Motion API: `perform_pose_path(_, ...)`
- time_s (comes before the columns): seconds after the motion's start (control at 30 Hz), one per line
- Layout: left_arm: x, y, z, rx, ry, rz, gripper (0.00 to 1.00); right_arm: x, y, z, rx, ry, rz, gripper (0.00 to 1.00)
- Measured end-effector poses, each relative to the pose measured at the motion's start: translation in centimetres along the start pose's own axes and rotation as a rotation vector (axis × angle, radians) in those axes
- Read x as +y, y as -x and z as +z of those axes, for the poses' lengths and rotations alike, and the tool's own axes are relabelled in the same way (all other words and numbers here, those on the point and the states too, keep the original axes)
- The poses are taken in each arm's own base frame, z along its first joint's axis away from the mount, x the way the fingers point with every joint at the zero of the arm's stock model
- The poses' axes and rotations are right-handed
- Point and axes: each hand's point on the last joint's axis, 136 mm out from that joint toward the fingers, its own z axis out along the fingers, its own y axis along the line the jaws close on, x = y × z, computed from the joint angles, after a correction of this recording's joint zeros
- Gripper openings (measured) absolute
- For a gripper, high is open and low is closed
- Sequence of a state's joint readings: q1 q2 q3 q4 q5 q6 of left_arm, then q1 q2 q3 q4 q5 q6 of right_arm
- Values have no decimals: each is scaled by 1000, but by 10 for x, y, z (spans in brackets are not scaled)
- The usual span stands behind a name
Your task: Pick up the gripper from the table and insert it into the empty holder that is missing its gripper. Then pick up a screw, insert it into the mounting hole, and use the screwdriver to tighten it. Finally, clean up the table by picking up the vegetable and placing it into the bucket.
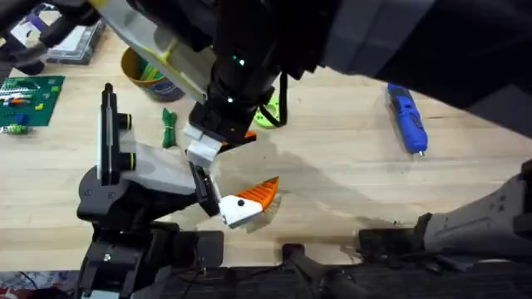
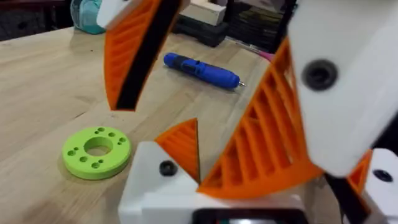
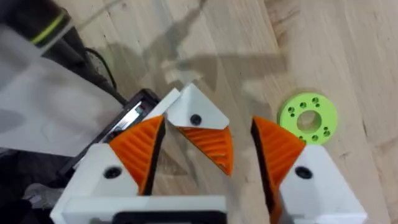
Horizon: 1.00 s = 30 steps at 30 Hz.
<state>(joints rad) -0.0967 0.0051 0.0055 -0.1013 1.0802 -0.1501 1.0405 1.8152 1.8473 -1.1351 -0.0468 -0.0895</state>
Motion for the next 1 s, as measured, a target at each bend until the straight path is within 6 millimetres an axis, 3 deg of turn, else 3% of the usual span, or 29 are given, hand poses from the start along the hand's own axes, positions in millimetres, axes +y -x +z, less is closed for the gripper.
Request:
perform_pose_path(0.2,0,0,0,0,0,0,986,-3,0,0,0,-8,3,983)
perform_pose_path(0.5,0,0,0,0,0,-2,958,-3,0,0,0,-9,5,996)
perform_pose_path(0.7,0,0,0,0,1,0,489,-3,0,-1,-1,-6,4,996)
perform_pose_path(0.87,0,0,0,0,1,1,222,-3,0,-1,-2,-6,4,996)
perform_pose_path(0.93,0,0,0,0,0,-1,67,-2,0,-1,-2,-6,4,996)
perform_pose_path(1.0,0,0,0,0,-1,4,11,-2,0,-1,-1,-6,4,996)
